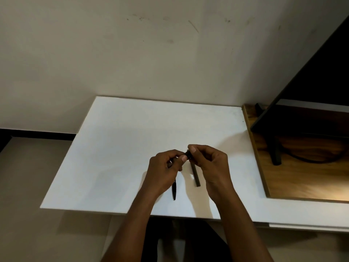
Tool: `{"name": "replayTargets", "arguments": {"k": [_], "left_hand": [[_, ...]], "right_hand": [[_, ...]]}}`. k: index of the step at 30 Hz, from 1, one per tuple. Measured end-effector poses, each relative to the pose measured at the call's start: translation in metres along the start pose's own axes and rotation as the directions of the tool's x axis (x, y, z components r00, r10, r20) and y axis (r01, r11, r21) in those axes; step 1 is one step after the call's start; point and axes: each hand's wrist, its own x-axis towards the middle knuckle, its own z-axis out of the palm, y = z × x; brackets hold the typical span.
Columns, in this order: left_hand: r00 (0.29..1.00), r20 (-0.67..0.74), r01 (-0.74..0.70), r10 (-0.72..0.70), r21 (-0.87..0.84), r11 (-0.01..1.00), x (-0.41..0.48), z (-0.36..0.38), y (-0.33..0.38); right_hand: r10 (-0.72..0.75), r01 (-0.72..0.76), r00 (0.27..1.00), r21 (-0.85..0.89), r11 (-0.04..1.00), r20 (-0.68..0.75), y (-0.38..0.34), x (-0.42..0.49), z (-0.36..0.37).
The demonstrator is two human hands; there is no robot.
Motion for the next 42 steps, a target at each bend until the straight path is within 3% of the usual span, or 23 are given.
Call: {"name": "replayTargets", "arguments": {"k": [11,16,19,21,24,27,34,36,42], "left_hand": [[0.997,0.080,0.007,-0.010,0.048,0.999,0.000,-0.002,0.000],[0.990,0.115,0.079,-0.083,0.041,0.996,0.001,-0.005,-0.004],[0.993,0.050,0.106,-0.109,0.066,0.992,0.003,-0.008,-0.007],[0.993,0.010,0.114,-0.114,0.034,0.993,0.003,-0.011,-0.007],[0.992,-0.022,0.127,-0.127,0.004,0.992,0.004,-0.015,-0.008],[0.991,-0.038,0.131,-0.131,0.009,0.991,0.003,-0.017,-0.008],[0.986,-0.056,0.156,-0.156,0.007,0.988,0.002,-0.020,-0.013],[0.985,-0.061,0.162,-0.162,0.003,0.987,0.002,-0.021,-0.015],[0.986,-0.053,0.161,-0.161,-0.012,0.987,0.003,-0.022,-0.018]], "right_hand": [[-0.007,0.007,1.000,-0.062,0.998,0.000,0.006,0.005,-0.007],[0.111,-0.099,0.987,0.102,0.990,-0.120,0.009,0.011,-0.007],[0.036,-0.033,0.976,0.017,0.999,-0.213,0.013,0.014,-0.008],[-0.086,0.040,0.957,-0.169,0.985,-0.276,0.014,0.018,-0.008],[-0.244,0.123,0.950,-0.482,0.867,-0.196,0.014,0.022,-0.004],[-0.305,0.174,0.950,-0.694,0.699,-0.069,0.019,0.020,0.007],[-0.329,0.209,0.939,-0.931,0.300,0.105,0.029,0.021,0.024],[-0.323,0.185,0.941,-0.950,0.253,0.097,0.031,0.022,0.025],[-0.298,0.148,0.952,-0.953,0.264,0.065,0.032,0.026,0.024]]}}
